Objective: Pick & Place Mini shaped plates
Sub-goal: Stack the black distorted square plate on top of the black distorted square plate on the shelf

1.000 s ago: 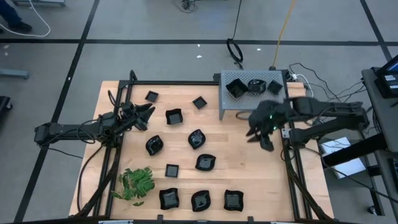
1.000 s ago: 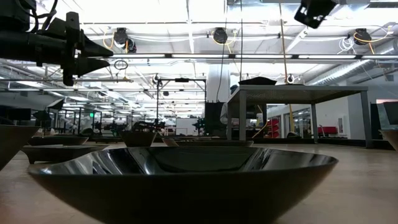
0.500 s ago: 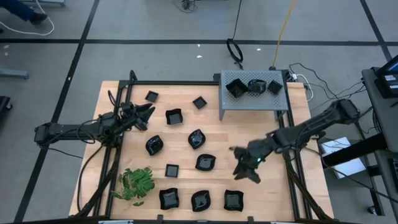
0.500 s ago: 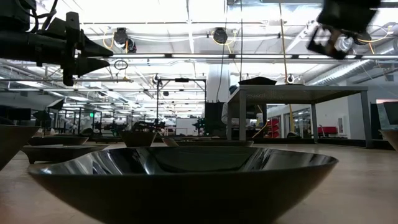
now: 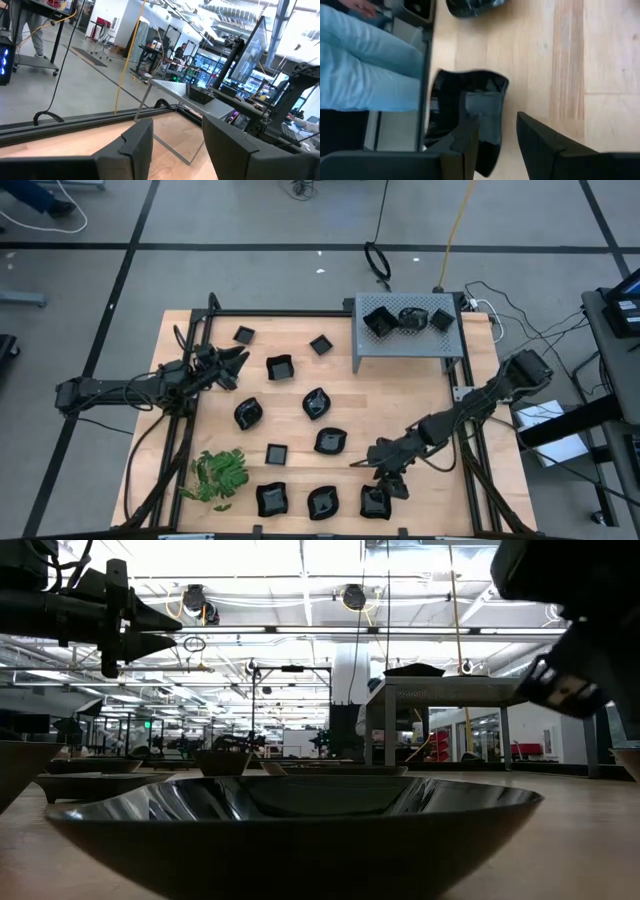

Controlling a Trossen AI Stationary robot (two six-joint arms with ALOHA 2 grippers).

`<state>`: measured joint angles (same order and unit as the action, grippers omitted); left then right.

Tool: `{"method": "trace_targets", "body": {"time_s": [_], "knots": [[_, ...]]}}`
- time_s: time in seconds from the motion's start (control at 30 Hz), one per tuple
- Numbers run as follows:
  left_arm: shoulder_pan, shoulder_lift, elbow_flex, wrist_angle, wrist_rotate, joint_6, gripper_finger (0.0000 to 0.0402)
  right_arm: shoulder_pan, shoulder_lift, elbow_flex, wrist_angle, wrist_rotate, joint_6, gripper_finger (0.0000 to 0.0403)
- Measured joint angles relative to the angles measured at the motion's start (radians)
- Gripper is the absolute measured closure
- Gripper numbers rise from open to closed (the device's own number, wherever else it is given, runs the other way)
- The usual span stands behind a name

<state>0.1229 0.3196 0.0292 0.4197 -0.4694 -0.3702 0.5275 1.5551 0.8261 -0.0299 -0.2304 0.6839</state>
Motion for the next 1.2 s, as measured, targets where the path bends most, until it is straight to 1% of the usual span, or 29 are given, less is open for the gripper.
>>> {"method": "trace_targets", "body": {"time_s": [0.27, 0.53, 0.67, 0.87, 1.03, 1.2], "knots": [[0.000, 0.000, 0.000, 0.000, 0.000, 0.000, 0.0229, 0.037, 0.088, 0.001, 0.006, -0.007, -0.019, 0.0281], [0.000, 0.000, 0.000, 0.000, 0.000, 0.000, 0.0229, 0.063, 0.130, 0.002, 0.011, -0.001, -0.008, 0.0285], [0.000, 0.000, 0.000, 0.000, 0.000, 0.000, 0.0229, 0.064, 0.127, 0.002, 0.010, 0.017, -0.006, 0.0310], [0.000, 0.000, 0.000, 0.000, 0.000, 0.000, 0.0229, 0.064, 0.125, 0.002, 0.011, 0.018, 0.009, 0.0392], [0.000, 0.000, 0.000, 0.000, 0.000, 0.000, 0.0229, 0.057, 0.088, 0.002, 0.009, -0.010, 0.013, 0.0401], [0.000, 0.000, 0.000, 0.000, 0.000, 0.000, 0.0229, -0.009, -0.034, 0.002, -0.003, 0.000, -0.024, 0.0402]]}}
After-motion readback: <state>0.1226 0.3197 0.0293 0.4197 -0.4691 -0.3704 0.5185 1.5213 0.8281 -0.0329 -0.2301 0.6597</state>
